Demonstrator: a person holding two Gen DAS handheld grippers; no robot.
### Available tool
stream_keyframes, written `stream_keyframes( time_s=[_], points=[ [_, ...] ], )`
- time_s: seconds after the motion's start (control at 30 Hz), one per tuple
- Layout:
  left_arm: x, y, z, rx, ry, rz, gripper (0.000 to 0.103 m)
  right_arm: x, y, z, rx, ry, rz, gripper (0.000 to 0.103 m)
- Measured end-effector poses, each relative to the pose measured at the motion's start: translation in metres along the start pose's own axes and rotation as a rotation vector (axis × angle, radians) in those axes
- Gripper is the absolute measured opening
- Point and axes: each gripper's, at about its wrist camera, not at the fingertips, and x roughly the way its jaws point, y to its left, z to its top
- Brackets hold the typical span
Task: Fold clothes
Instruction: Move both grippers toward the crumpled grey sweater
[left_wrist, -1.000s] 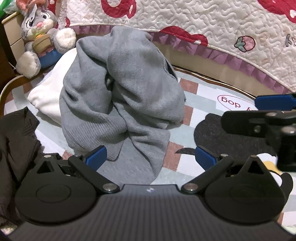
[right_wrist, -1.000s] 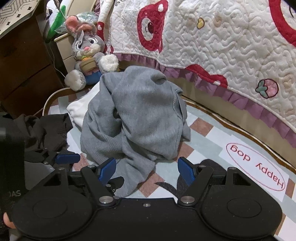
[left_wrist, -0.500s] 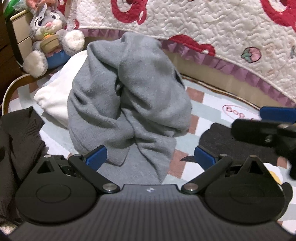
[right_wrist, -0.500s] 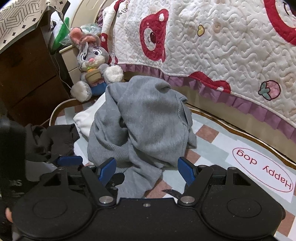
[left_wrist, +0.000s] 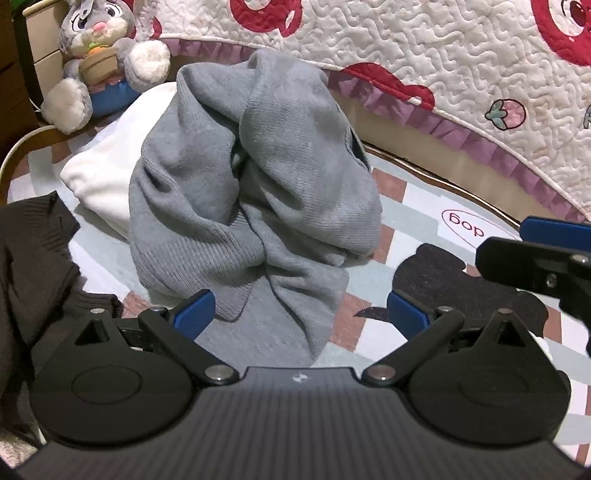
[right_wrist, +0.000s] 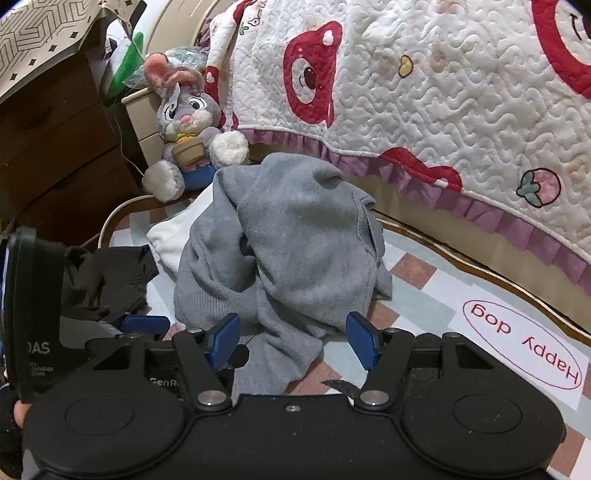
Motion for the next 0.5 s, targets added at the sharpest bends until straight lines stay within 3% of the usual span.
stream_keyframes(
  time_s=[0.5],
  points=[
    [0.0018,0.0003,0.0008,0.005,0.013,-0.002,0.101,0.0028,0.0037,0.0009,0.002,0.011,-0.001,0.069]
  ],
)
